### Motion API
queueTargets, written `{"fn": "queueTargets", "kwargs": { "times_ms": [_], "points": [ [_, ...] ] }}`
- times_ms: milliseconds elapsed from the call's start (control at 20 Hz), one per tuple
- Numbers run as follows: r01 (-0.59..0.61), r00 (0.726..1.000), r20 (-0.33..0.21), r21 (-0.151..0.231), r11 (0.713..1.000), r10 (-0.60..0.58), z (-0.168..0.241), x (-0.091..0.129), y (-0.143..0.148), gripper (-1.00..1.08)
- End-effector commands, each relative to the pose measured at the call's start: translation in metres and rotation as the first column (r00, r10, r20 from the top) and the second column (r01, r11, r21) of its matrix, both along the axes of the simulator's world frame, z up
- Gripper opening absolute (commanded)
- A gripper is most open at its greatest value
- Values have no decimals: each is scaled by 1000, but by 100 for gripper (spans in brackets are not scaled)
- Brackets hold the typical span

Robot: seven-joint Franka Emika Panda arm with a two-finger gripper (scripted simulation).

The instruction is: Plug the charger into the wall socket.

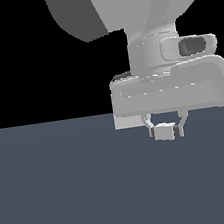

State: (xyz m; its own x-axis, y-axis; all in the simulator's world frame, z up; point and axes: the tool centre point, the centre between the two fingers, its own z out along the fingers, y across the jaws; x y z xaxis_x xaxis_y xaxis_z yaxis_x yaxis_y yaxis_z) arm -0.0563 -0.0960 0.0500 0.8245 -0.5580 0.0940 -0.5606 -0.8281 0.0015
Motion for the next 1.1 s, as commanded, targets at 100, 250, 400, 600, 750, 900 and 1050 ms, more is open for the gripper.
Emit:
{"fn": "queueTargets", "kwargs": {
  "times_ms": [100, 250, 400, 600, 750, 900, 1050],
  "points": [
    [-158, 987, 0, -1, 987, 158, 17, 16, 13, -100],
    [-251, 968, 0, -1, 968, 251, 26, 24, 23, -100],
    [-327, 945, 0, 0, 945, 327, 34, 31, 32, -100],
    [-402, 916, 0, 0, 916, 402, 42, 36, 41, -100],
    [-441, 898, 0, 1, 898, 441, 47, 38, 47, -100],
    [-464, 886, -1, 2, 886, 464, 49, 40, 50, -100],
    [-474, 881, -1, 2, 881, 474, 50, 40, 52, -100]
  ]
}}
